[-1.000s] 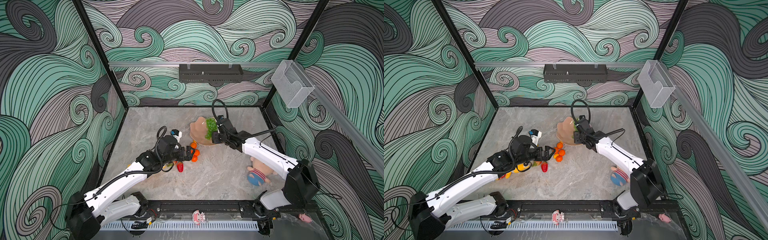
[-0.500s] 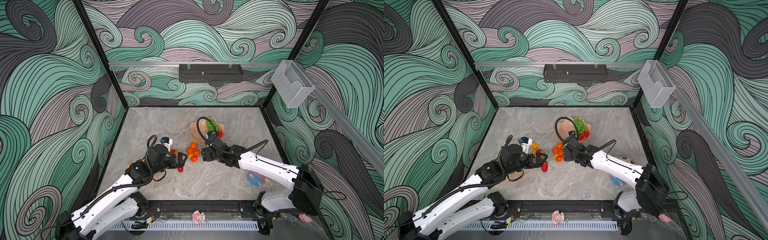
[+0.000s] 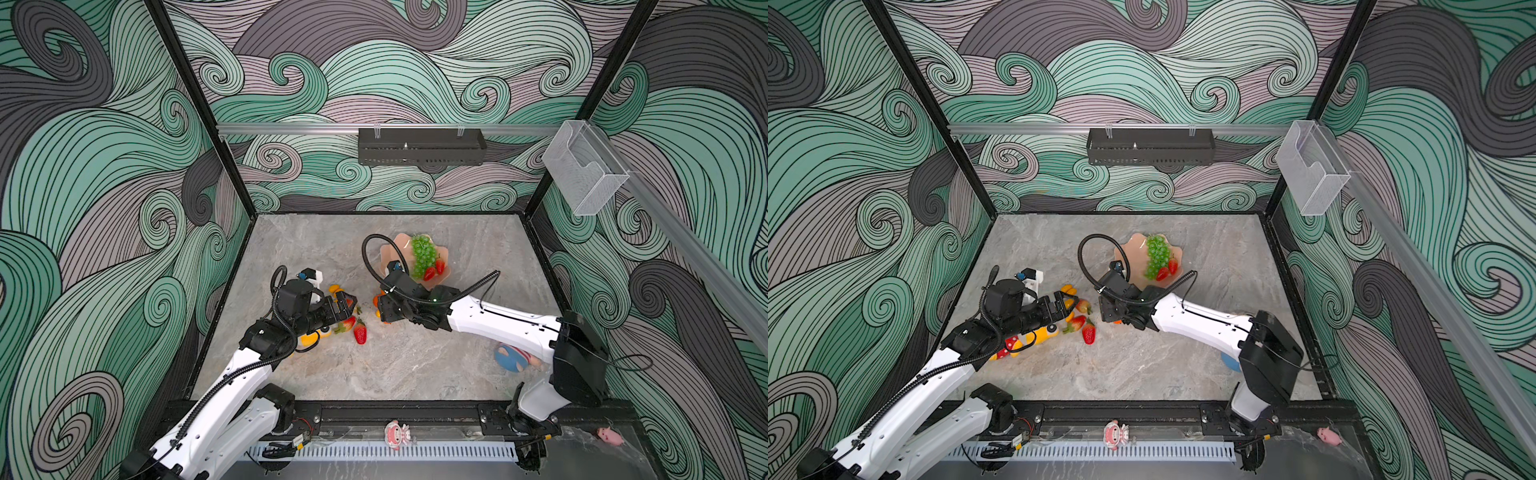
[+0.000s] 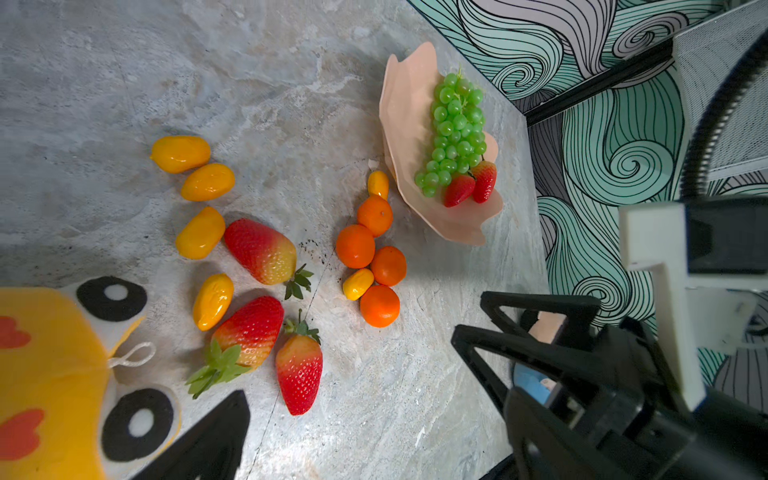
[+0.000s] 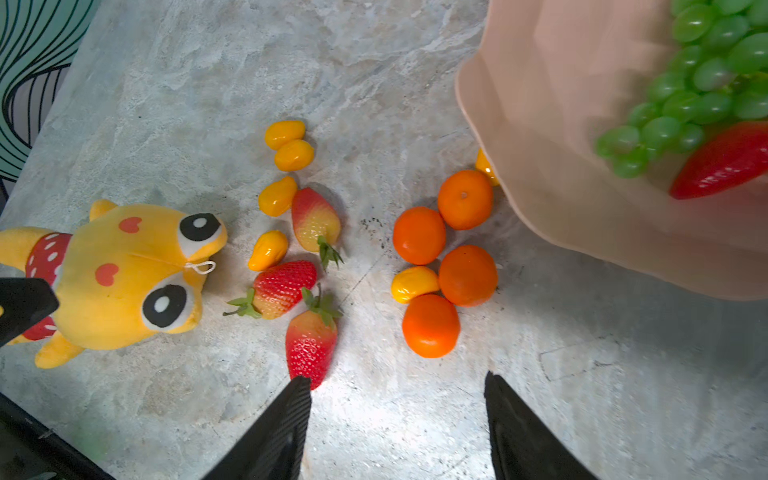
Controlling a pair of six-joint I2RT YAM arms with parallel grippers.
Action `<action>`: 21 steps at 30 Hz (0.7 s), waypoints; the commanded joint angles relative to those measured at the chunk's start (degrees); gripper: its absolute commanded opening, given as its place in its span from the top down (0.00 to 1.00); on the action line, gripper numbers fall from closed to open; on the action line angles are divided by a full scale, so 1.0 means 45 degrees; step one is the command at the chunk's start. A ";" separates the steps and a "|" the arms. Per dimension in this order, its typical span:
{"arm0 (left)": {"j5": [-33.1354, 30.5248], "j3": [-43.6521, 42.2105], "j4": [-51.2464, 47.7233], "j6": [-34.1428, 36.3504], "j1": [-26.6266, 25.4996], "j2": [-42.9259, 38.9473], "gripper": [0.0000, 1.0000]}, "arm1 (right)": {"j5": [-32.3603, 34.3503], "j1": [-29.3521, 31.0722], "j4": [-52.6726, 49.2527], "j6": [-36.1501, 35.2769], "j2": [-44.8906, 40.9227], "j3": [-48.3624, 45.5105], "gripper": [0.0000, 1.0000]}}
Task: Place and organize the fake fruits in the fruit bowl
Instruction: 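Move the right gripper back to the red strawberry beside the plush toy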
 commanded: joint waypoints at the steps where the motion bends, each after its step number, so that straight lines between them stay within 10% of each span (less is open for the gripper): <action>1: 0.1050 -0.0175 -0.0320 -0.0189 0.0730 -0.0255 0.01 | -0.0542 0.0251 -0.0541 0.0140 0.0845 0.0841 0.36; 21: 0.3899 -0.1061 -0.0027 -0.0293 0.4581 -0.0630 0.01 | -0.2940 0.0208 -0.1732 0.0484 0.5433 0.4396 0.48</action>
